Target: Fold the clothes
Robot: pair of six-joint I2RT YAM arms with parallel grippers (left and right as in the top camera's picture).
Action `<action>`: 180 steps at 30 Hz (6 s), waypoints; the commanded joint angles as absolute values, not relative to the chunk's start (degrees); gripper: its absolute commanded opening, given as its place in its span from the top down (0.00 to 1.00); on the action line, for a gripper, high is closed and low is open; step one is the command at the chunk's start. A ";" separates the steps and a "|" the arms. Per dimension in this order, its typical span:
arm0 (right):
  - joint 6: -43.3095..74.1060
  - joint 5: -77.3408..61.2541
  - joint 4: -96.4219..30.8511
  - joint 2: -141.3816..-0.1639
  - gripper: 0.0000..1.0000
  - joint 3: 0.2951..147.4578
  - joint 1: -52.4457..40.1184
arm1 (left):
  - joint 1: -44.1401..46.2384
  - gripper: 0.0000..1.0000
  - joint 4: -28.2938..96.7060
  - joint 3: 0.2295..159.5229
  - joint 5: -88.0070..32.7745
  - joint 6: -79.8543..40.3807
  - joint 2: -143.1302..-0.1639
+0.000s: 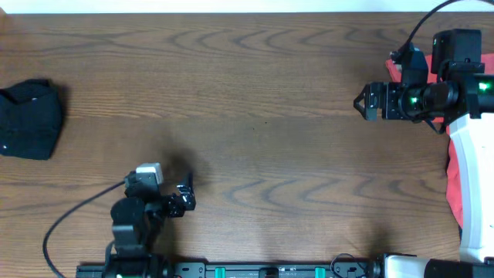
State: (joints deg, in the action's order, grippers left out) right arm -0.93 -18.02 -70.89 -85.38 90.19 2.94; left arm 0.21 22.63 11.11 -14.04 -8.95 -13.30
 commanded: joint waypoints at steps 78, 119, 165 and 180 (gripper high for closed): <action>-5.41 -6.83 -56.10 -120.75 0.01 100.29 14.61 | -0.03 0.02 50.59 60.71 -24.91 -7.57 -74.00; -7.31 -0.67 -50.30 -130.28 0.23 100.40 17.30 | -0.03 0.02 49.84 60.71 -25.10 -8.21 -74.00; -3.46 -2.42 -52.05 -128.27 0.99 103.20 8.56 | -0.05 0.94 50.06 60.73 -25.06 -8.19 -74.00; -4.73 -3.05 -63.11 -115.83 0.99 119.11 -1.54 | -0.05 0.94 50.17 61.01 -19.97 -8.19 -71.29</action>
State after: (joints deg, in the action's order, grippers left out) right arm -4.01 -0.47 -62.17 -117.84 115.96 1.19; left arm 0.10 49.95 59.81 -22.55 -8.73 -73.36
